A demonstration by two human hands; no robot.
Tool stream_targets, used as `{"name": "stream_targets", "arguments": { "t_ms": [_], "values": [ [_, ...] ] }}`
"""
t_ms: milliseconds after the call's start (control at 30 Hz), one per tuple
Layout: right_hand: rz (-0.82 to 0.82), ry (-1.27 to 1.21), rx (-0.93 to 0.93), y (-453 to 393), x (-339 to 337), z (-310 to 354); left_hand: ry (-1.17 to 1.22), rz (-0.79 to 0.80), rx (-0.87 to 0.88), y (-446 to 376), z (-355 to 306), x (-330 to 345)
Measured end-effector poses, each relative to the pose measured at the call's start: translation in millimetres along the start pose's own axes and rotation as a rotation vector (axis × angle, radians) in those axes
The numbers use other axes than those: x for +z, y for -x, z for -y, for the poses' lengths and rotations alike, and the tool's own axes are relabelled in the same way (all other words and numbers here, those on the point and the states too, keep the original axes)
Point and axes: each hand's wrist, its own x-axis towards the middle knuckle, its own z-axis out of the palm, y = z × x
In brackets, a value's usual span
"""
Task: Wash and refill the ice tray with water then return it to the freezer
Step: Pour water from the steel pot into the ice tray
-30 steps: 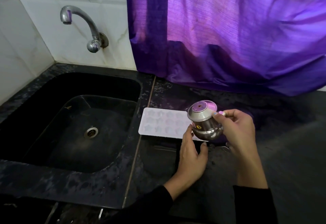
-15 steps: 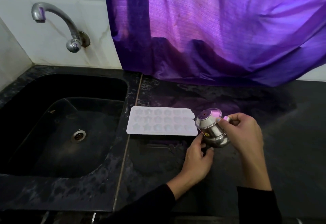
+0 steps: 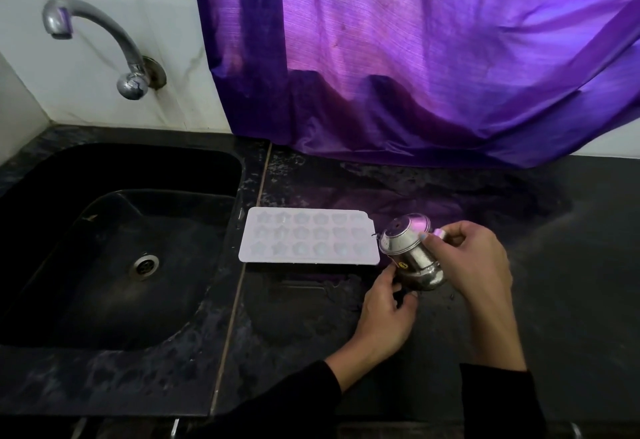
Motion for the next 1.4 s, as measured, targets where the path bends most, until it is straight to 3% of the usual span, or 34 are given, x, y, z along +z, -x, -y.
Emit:
{"name": "stream_targets", "arguments": {
  "t_ms": [633,1400],
  "values": [
    [-0.027,-0.167,-0.004,2,1,10,0.0,-0.14,0.087,6,-3,-4],
    [0.012,-0.052,-0.033,0,15,23,0.02,-0.13,0.061,1,5,-12]
  ]
}}
